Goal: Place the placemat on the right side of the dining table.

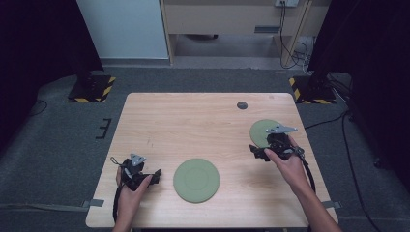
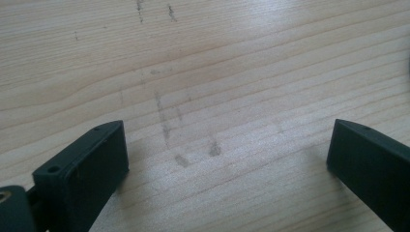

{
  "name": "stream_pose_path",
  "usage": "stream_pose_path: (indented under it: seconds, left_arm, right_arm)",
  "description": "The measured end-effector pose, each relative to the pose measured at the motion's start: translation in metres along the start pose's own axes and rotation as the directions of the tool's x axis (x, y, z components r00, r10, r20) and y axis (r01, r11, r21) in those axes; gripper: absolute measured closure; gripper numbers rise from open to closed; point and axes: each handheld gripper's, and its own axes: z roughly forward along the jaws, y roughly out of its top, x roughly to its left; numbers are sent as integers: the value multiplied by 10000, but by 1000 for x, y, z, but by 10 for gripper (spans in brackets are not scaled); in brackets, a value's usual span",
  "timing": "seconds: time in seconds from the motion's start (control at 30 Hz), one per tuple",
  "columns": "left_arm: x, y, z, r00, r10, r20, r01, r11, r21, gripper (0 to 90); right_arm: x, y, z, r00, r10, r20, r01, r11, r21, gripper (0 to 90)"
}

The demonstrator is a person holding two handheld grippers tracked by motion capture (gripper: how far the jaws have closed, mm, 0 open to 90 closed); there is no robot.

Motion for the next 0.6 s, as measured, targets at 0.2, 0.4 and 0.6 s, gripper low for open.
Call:
stream_pose_path:
  seconds: [0.2, 0.4, 0.6]
  left_arm:
    - [0, 0, 0, 10000, -6, -3, 6, 10000, -2, 2]
    - [0, 0, 0, 10000, -7, -3, 7, 10000, -2, 2]
    - [0, 0, 0, 10000, -6, -3, 6, 10000, 0, 2]
  right_arm:
    - [16, -14, 0, 9990, -405, -178, 407, 9991, 112, 54]
    - [28, -26, 1, 9975, -627, -312, 635, 9977, 253, 54]
    - [37, -42, 12, 9973, -694, -236, 709, 9951, 690, 57]
